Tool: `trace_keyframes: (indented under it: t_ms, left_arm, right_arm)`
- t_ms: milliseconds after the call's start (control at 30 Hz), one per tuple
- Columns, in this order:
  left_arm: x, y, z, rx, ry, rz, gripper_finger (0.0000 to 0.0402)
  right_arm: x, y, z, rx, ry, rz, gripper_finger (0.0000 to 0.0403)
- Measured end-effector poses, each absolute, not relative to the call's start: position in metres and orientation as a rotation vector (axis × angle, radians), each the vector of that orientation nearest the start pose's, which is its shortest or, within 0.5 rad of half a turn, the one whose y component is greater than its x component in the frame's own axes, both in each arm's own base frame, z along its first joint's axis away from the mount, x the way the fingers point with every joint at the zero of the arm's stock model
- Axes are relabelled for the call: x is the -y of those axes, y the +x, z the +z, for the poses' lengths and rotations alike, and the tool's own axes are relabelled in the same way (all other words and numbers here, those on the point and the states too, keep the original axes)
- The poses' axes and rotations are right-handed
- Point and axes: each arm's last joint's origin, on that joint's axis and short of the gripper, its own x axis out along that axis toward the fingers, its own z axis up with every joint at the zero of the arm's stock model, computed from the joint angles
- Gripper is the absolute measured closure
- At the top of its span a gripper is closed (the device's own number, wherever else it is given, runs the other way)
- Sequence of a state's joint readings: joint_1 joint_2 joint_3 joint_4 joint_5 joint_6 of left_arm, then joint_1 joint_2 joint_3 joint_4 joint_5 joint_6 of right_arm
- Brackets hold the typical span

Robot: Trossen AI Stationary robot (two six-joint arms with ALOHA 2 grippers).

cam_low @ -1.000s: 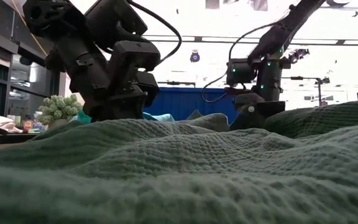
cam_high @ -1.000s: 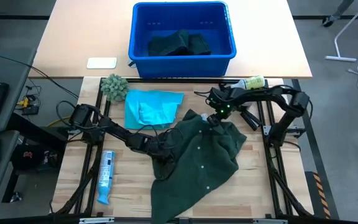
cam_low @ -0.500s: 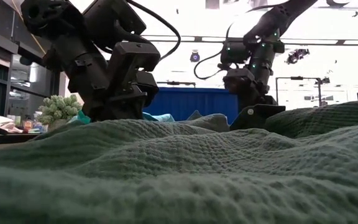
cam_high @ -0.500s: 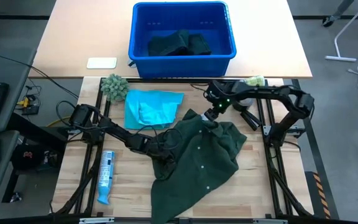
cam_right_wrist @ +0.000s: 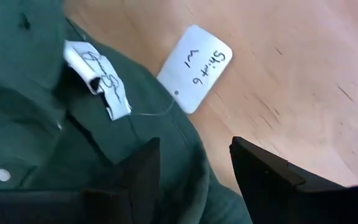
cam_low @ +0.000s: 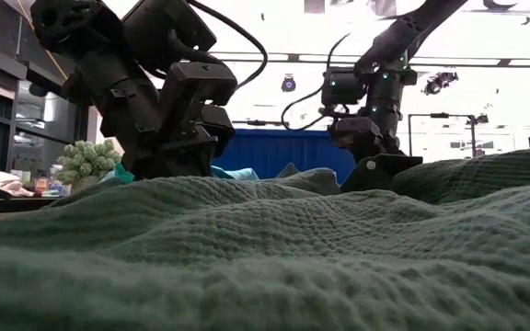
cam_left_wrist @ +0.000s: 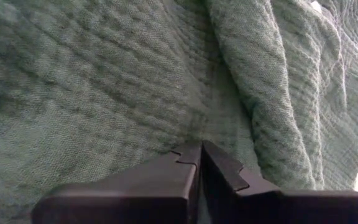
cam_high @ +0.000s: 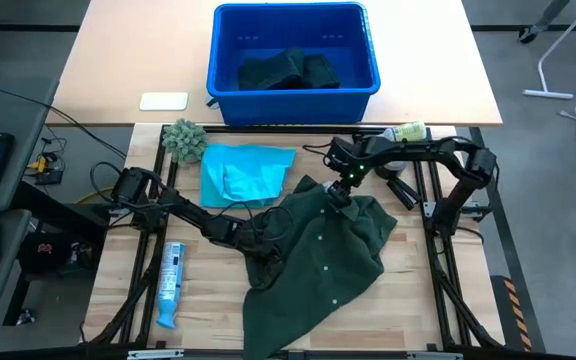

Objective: Fold laundry
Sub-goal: Fold the green polo shirt from the blue laundry bin

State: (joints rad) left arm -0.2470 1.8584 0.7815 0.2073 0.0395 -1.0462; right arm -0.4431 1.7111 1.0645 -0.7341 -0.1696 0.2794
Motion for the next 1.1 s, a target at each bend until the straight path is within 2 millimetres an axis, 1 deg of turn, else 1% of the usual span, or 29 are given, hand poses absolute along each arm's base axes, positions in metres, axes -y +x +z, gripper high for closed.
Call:
trace_keyframes:
  t_ms: [167, 300, 467, 633, 700, 733, 767, 833, 867, 933, 1000, 1100]
  left_arm:
    - [0.081, 0.316, 0.096, -0.917, -0.880, 0.209, 0.0402]
    - [0.081, 0.316, 0.096, -0.917, -0.880, 0.209, 0.0402]
    - [0.081, 0.316, 0.096, -0.916, -0.880, 0.210, 0.0402]
    - [0.081, 0.316, 0.096, -0.916, -0.880, 0.210, 0.0402]
    - [0.081, 0.316, 0.096, -0.916, -0.880, 0.211, 0.0402]
    - [0.081, 0.316, 0.096, -0.915, -0.879, 0.211, 0.0402]
    - [0.081, 0.316, 0.096, -0.914, -0.878, 0.213, 0.0402]
    - [0.080, 0.316, 0.095, -0.909, -0.875, 0.221, 0.0402]
    - [0.080, 0.316, 0.095, -0.904, -0.872, 0.227, 0.0402]
    - [0.080, 0.316, 0.095, -0.901, -0.874, 0.232, 0.0402]
    - [0.079, 0.316, 0.098, -0.898, -0.879, 0.226, 0.0402]
    - [0.079, 0.315, 0.105, -0.879, -0.852, 0.207, 0.0402]
  right_arm:
    - [0.127, 0.279, 0.164, -1.330, 0.674, -0.393, 0.0223]
    - [0.122, 0.284, 0.156, -1.351, 0.697, -0.353, 0.0223]
    - [0.117, 0.287, 0.149, -1.390, 0.641, -0.368, 0.0223]
    - [0.117, 0.288, 0.148, -1.384, 0.610, -0.392, 0.0226]
    - [0.116, 0.288, 0.148, -1.391, 0.607, -0.391, 0.0247]
    - [0.116, 0.288, 0.148, -1.391, 0.601, -0.392, 0.0268]
    - [0.116, 0.288, 0.148, -1.390, 0.600, -0.392, 0.0296]
    - [0.116, 0.289, 0.148, -1.386, 0.597, -0.390, 0.0367]
    - [0.117, 0.289, 0.148, -1.381, 0.594, -0.388, 0.0383]
    - [0.118, 0.290, 0.149, -1.374, 0.595, -0.396, 0.0391]
    - [0.121, 0.290, 0.156, -1.364, 0.566, -0.419, 0.0399]
    - [0.128, 0.293, 0.175, -1.289, 0.526, -0.447, 0.0402]
